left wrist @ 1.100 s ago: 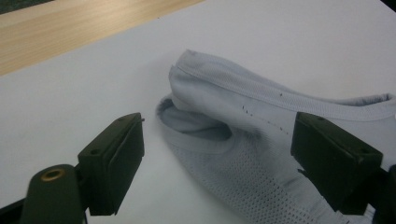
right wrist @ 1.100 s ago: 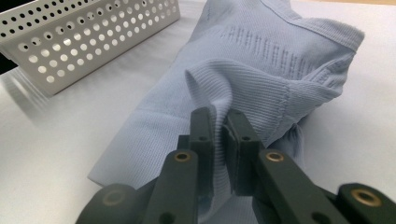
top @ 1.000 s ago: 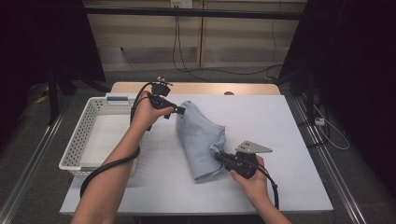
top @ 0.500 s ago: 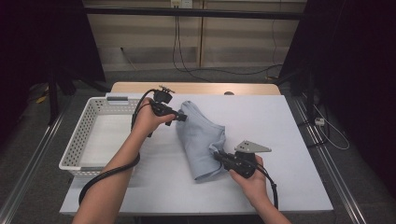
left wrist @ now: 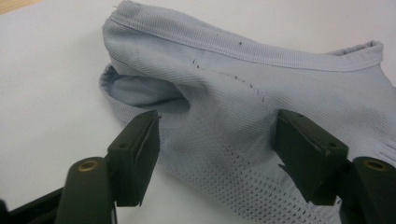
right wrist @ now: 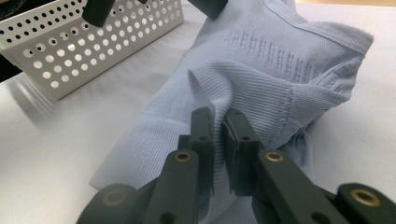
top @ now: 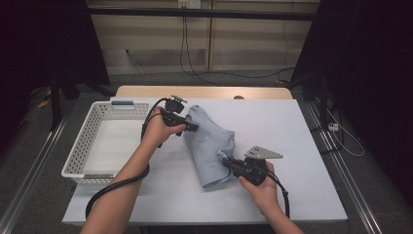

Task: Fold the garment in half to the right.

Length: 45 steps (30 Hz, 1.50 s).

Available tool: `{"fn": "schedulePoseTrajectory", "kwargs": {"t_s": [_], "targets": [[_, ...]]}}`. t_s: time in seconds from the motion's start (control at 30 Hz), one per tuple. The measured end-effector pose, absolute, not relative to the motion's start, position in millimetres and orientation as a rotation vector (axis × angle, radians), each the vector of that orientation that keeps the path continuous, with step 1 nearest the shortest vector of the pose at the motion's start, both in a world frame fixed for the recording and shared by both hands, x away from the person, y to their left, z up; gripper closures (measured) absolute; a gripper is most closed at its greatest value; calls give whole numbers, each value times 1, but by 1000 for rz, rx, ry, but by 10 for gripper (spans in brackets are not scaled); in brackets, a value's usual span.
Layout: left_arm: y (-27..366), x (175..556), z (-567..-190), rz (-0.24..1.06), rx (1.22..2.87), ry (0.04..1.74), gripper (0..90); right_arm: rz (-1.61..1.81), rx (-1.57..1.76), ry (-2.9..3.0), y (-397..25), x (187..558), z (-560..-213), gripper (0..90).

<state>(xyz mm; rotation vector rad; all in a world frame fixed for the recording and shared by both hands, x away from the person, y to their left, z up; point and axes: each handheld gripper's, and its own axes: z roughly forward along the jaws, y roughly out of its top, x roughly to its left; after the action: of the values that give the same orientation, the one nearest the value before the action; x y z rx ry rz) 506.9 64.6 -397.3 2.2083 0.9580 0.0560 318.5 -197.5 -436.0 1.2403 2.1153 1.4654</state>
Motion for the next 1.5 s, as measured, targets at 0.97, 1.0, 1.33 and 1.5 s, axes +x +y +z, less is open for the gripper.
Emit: {"fn": "schedulePoseTrajectory", "kwargs": {"t_s": [0.97,1.0,1.33,1.5], "targets": [[75,503,-407,-47,2263,1054,882,1429,1349,2040,-216,317,-438,850],[75,502,-408,-47,2256,1054,882,1422,1361,2042,-217,317,-440,850],[74,502,-411,-30,2245,1039,859,1366,1419,2106,-220,319,-454,847],[78,499,-409,-13,2233,1044,754,1362,1391,2096,-222,319,-449,779]]}}
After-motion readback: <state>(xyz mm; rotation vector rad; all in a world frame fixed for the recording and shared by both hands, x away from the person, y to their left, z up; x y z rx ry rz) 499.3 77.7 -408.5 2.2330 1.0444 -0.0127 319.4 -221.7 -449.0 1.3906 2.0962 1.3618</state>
